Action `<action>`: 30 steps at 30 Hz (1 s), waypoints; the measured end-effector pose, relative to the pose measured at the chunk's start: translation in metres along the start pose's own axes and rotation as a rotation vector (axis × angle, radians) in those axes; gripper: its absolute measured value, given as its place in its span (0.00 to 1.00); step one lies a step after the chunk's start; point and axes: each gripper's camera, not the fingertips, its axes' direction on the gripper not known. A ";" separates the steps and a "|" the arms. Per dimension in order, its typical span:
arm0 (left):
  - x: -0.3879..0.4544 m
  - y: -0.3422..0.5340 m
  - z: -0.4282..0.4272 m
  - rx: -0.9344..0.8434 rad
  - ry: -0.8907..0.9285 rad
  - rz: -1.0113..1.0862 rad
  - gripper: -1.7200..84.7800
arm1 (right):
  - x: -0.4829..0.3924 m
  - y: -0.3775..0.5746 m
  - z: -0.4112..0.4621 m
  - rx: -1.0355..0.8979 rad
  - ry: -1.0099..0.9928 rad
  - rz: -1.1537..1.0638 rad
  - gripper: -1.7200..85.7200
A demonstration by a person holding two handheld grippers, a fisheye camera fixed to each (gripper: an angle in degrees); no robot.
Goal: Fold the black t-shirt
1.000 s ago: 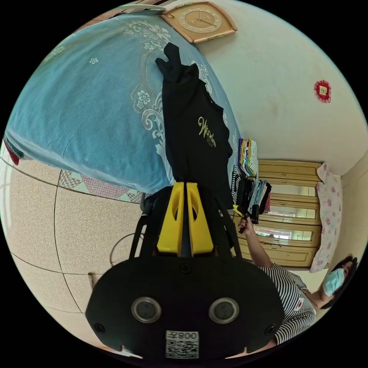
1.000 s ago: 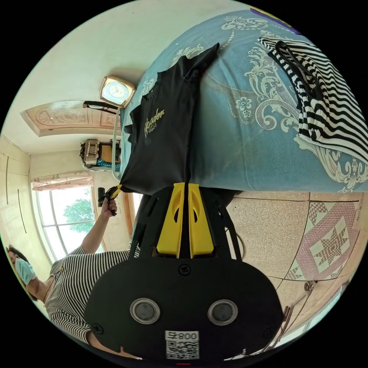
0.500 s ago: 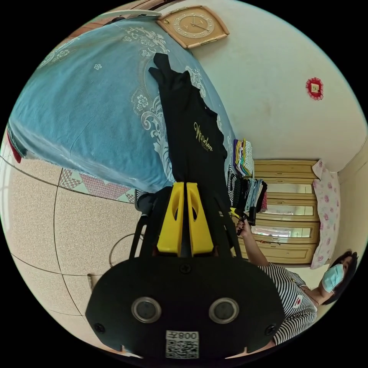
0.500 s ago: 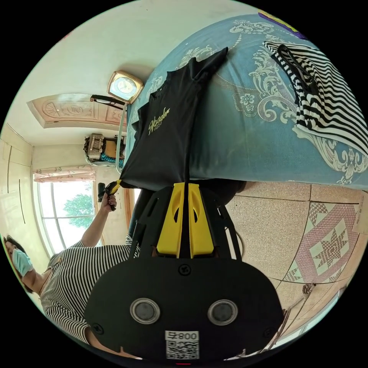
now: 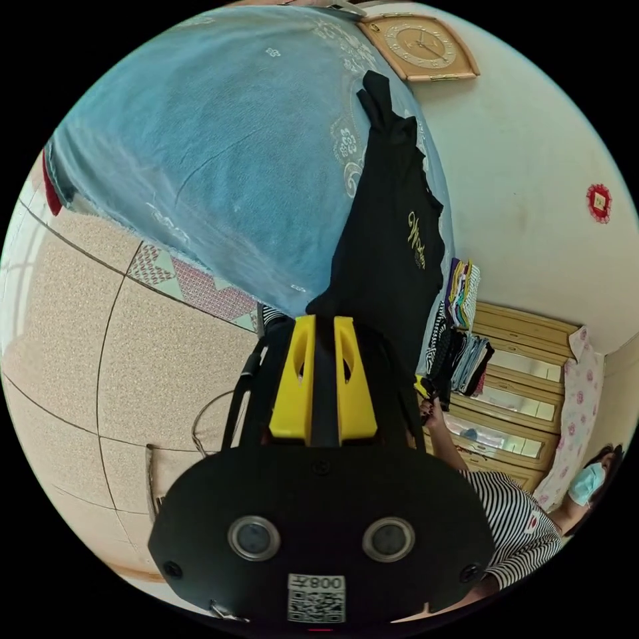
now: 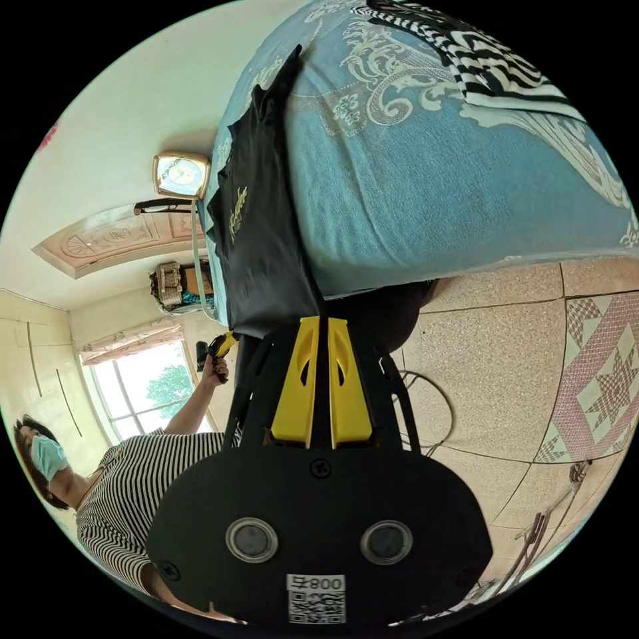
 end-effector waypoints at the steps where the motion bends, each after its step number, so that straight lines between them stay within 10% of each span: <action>1: -0.001 -0.002 0.001 0.023 -0.011 -0.022 0.05 | 0.002 0.001 -0.002 0.009 -0.013 0.002 0.04; 15: 0.139 -0.140 0.092 0.083 -0.076 0.307 0.08 | -0.092 -0.137 -0.083 0.328 0.188 -0.237 0.07; 30: 0.457 -0.287 0.430 -0.353 -0.068 1.120 0.12 | -0.128 -0.247 -0.039 0.438 0.325 -0.249 0.10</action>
